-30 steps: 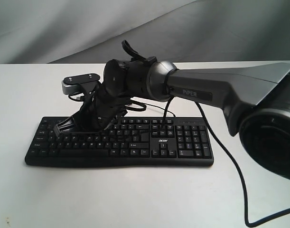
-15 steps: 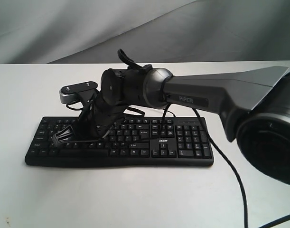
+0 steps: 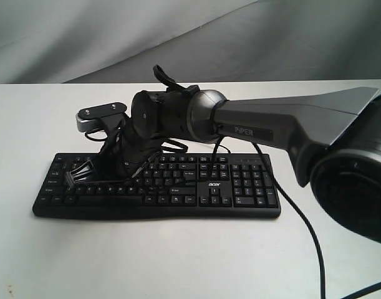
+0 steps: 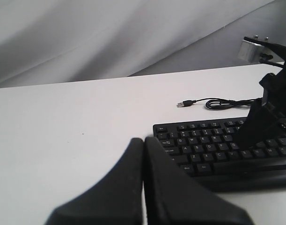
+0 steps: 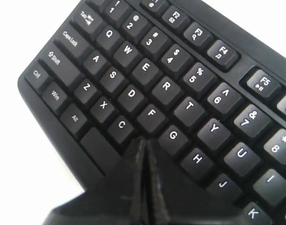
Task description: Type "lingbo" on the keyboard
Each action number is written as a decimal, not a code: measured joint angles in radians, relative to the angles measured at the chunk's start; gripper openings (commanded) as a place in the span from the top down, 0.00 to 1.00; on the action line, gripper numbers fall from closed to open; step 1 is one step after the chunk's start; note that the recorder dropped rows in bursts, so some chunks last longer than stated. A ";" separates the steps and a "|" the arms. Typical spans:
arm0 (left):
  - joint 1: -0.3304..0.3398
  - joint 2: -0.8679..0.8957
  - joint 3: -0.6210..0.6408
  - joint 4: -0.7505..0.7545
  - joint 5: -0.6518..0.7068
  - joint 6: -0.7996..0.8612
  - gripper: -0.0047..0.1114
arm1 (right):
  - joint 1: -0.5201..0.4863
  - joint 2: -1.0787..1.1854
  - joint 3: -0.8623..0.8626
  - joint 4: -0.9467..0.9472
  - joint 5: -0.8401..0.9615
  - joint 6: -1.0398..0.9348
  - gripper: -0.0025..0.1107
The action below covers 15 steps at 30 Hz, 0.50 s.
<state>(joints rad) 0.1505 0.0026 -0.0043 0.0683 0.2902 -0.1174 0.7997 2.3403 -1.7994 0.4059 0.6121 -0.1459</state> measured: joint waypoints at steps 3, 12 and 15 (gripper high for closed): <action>0.000 0.000 0.000 0.000 0.000 0.000 0.96 | 0.000 0.000 0.000 -0.013 -0.005 0.019 0.98; 0.000 0.000 0.000 0.000 0.000 0.000 0.96 | 0.000 0.004 0.000 -0.053 -0.007 0.070 0.98; 0.000 0.000 0.000 0.000 0.000 0.000 0.96 | 0.000 0.004 0.000 -0.053 -0.007 0.068 0.98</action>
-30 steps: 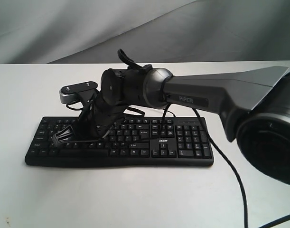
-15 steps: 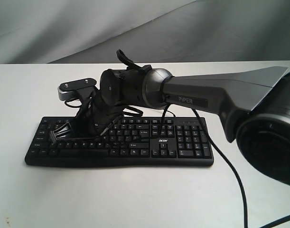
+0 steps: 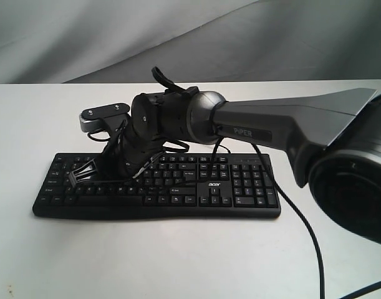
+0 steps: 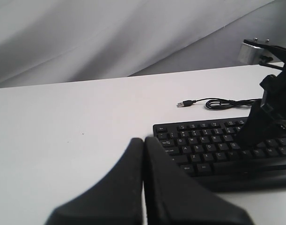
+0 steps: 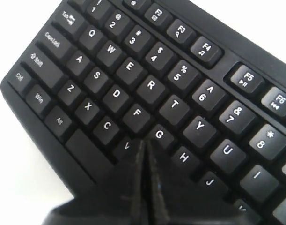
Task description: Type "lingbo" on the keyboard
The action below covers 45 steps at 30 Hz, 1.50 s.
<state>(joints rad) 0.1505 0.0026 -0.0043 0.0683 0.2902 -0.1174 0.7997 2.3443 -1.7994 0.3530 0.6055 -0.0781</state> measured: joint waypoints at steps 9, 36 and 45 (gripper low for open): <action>0.000 0.000 0.000 0.000 0.000 0.000 0.96 | 0.000 0.000 0.000 0.000 0.002 0.000 0.98; 0.000 0.000 0.000 0.000 0.000 0.000 0.96 | 0.000 0.001 0.000 0.000 0.006 -0.008 0.98; 0.000 0.000 0.000 0.000 0.000 0.000 0.96 | 0.000 0.019 0.000 0.000 0.008 -0.008 0.98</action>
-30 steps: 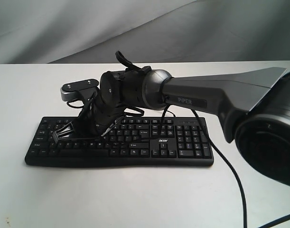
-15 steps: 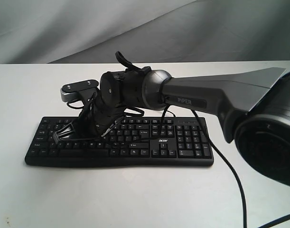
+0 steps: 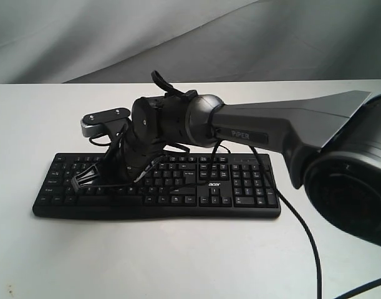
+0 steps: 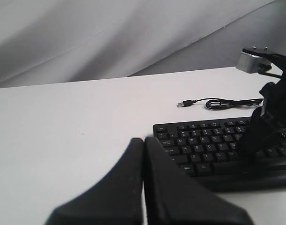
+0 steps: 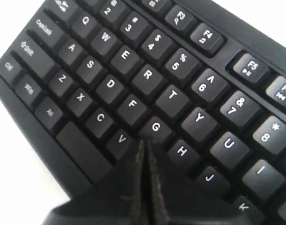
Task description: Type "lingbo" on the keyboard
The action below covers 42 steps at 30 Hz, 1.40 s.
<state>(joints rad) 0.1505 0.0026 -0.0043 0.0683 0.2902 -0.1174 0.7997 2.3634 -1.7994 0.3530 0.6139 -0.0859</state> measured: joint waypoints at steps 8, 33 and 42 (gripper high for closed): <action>0.000 0.000 0.000 0.000 0.000 0.000 0.96 | 0.000 0.007 0.000 0.010 -0.002 0.000 0.98; 0.000 0.000 0.000 0.000 0.000 0.000 0.96 | -0.090 -0.071 0.050 -0.072 0.025 0.086 0.98; 0.000 0.000 0.000 0.000 0.000 0.000 0.96 | -0.100 -0.107 0.133 -0.078 -0.040 0.086 0.98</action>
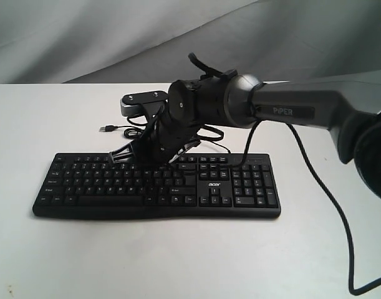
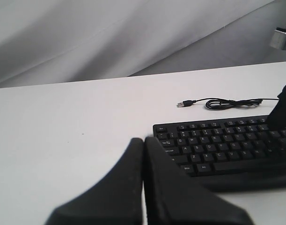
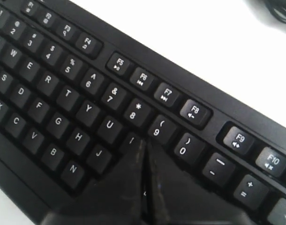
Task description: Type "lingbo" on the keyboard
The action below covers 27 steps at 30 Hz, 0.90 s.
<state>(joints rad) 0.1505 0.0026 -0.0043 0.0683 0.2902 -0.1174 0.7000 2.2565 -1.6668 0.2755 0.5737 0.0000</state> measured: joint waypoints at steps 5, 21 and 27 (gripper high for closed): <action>0.000 0.000 0.000 0.000 0.000 0.000 0.96 | -0.002 -0.002 0.000 -0.002 -0.012 0.000 0.98; 0.000 0.000 0.000 0.000 0.000 0.000 0.96 | -0.002 -0.002 0.000 -0.015 -0.030 0.035 0.98; 0.000 0.000 0.000 0.000 0.000 0.000 0.96 | -0.002 -0.002 0.000 -0.039 -0.030 0.072 0.98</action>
<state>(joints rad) 0.1505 0.0026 -0.0043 0.0683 0.2902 -0.1174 0.6980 2.2550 -1.6668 0.2366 0.5442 0.0720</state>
